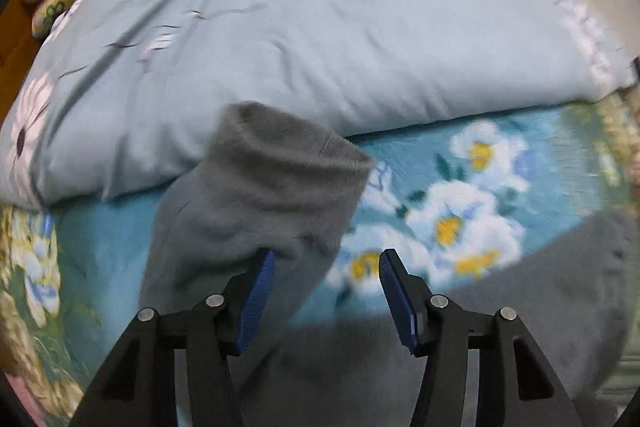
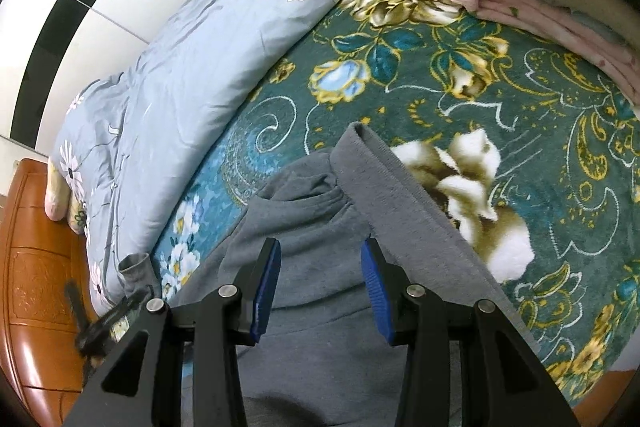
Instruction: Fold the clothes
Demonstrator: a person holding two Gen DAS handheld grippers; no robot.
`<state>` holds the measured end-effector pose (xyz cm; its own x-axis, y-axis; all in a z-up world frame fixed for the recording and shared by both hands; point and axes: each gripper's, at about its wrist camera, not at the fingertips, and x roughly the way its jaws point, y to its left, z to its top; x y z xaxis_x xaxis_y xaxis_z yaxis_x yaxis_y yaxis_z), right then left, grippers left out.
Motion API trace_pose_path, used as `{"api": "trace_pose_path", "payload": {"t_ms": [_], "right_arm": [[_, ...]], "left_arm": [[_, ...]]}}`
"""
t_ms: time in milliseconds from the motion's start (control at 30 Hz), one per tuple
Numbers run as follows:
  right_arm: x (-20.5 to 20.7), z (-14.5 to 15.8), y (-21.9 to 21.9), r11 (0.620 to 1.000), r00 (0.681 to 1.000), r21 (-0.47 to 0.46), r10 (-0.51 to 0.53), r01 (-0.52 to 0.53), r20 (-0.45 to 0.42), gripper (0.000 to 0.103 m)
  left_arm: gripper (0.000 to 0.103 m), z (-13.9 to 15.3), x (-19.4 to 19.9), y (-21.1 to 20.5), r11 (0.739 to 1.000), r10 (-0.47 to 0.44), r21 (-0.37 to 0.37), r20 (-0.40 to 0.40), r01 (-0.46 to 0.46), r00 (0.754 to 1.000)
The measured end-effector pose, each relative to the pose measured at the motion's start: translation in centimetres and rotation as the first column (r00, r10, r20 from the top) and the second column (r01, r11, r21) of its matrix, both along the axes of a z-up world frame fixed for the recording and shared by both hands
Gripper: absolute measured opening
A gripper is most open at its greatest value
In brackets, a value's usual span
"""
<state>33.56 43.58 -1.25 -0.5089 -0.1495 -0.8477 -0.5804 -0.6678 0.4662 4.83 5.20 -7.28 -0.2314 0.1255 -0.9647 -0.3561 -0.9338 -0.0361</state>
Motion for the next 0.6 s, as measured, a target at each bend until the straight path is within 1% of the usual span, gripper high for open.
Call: {"api": "trace_pose_path", "payload": {"t_ms": [67, 100, 133, 167, 200, 233, 267, 300, 333, 400, 433, 500, 567, 600], "right_arm": [[0.0, -0.1, -0.2, 1.0, 1.0, 0.003, 0.003, -0.003, 0.008, 0.043], [0.0, 0.0, -0.1, 1.0, 1.0, 0.006, 0.004, -0.004, 0.013, 0.043], [0.0, 0.0, -0.1, 1.0, 1.0, 0.009, 0.005, -0.005, 0.018, 0.043], [0.1, 0.1, -0.1, 1.0, 1.0, 0.012, 0.006, -0.006, 0.022, 0.043], [0.0, 0.1, 0.0, 1.0, 1.0, 0.013, 0.007, -0.007, 0.025, 0.043], [0.0, 0.2, 0.0, 1.0, 1.0, 0.016, 0.008, -0.009, 0.029, 0.043], [-0.2, 0.2, 0.0, 1.0, 0.999, 0.02, 0.011, -0.011, 0.033, 0.043], [-0.3, 0.2, -0.1, 1.0, 0.999, 0.021, 0.013, -0.014, 0.034, 0.043], [-0.5, 0.3, -0.2, 1.0, 0.999, 0.023, 0.016, -0.017, 0.036, 0.043], [-0.7, 0.4, -0.5, 0.999, 0.999, 0.024, 0.022, -0.023, 0.035, 0.043], [-0.9, 0.5, -0.7, 0.999, 0.999, 0.024, 0.026, -0.027, 0.032, 0.043], [-1.1, 0.8, -1.1, 0.999, 0.999, 0.03, 0.036, -0.037, 0.027, 0.043], [-1.3, 1.1, -1.4, 0.998, 0.999, 0.039, 0.046, -0.047, 0.025, 0.043], [-1.3, 1.2, -1.5, 0.998, 0.999, 0.043, 0.047, -0.048, 0.026, 0.043]], "left_arm": [[0.058, -1.3, -1.2, 1.2, 0.999, 0.014, -0.039, 0.004, -0.014, 1.0], [0.058, -1.8, -1.8, 1.3, 0.998, 0.042, -0.054, 0.009, -0.041, 0.999], [0.058, -2.1, -2.3, 1.0, 0.996, 0.071, -0.046, 0.016, -0.07, 0.997], [0.056, -2.4, -2.7, 0.7, 0.994, 0.1, -0.037, 0.024, -0.099, 0.995], [0.042, -2.4, -3.0, 0.2, 0.991, 0.129, -0.034, 0.02, -0.128, 0.991], [0.033, -2.4, -3.2, -0.4, 0.987, 0.158, -0.032, 0.015, -0.157, 0.987], [0.019, -2.3, -3.3, -0.8, 0.985, 0.166, -0.043, 0.008, -0.166, 0.986], [0.015, -1.9, -3.3, -1.3, 0.986, 0.164, -0.018, 0.004, -0.164, 0.986], [0.015, -1.5, -3.1, -1.9, 0.986, 0.165, 0.012, 0.004, -0.165, 0.986], [0.014, 0.7, -2.4, -4.3, 0.976, 0.181, 0.123, -0.003, -0.179, 0.983], [0.014, 1.8, -2.0, -5.7, 0.964, 0.197, 0.183, -0.002, -0.193, 0.98], [0.014, 4.7, -0.7, -10.5, 0.915, 0.258, 0.323, -0.011, -0.241, 0.966], [0.014, 7.5, 1.0, -16.3, 0.847, 0.333, 0.447, -0.023, -0.289, 0.943], [0.014, 8.6, 2.3, -19.6, 0.801, 0.379, 0.51, -0.025, -0.315, 0.925]]}}
